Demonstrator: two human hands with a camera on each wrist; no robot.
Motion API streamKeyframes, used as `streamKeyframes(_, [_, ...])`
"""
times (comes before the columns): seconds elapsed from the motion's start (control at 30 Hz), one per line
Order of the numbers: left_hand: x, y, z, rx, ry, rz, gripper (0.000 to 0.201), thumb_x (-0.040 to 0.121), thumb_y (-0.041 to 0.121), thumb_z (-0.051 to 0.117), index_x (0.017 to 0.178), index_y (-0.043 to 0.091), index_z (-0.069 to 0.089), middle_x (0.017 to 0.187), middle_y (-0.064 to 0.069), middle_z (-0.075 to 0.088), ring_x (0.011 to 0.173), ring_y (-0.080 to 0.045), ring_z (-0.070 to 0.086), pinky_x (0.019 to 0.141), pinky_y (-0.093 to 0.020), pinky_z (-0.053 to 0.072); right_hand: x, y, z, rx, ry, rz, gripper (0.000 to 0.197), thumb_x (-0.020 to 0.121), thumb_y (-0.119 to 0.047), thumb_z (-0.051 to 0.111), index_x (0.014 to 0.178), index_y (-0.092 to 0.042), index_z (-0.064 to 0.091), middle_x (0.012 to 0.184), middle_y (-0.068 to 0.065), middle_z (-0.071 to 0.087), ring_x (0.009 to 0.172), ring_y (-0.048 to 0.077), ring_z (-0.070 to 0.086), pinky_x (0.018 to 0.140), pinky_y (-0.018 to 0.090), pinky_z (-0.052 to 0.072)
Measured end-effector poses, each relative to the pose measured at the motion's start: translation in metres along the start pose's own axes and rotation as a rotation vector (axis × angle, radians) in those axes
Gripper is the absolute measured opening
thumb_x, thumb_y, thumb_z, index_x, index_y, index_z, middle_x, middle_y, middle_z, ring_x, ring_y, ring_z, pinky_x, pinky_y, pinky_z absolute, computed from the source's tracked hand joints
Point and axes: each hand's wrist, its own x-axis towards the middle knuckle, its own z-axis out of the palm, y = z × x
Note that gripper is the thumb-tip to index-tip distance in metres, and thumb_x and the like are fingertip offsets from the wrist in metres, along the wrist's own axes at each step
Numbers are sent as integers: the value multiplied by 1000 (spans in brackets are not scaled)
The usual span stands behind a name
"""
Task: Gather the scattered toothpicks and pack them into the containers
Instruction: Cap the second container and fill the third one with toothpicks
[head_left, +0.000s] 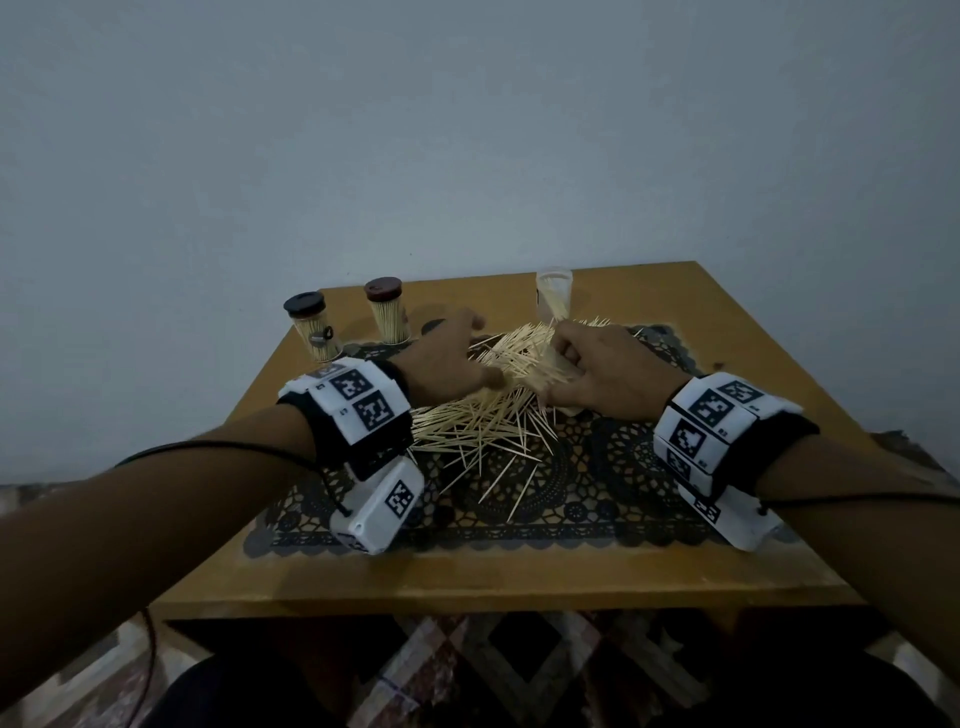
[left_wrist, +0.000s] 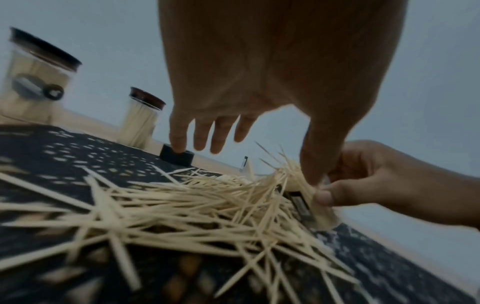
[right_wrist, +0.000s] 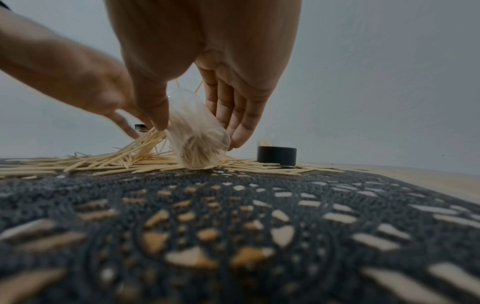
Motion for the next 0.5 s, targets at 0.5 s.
streamKeyframes(0.5, [-9, -21, 16, 524, -81, 156, 43, 85, 38, 68, 119, 12, 58, 115, -4, 61, 101, -20, 56, 80, -27, 43, -2, 5, -6, -52, 70, 65, 40, 79, -38, 76, 99, -14, 51, 91, 1, 60, 75, 17, 53, 54, 19, 32])
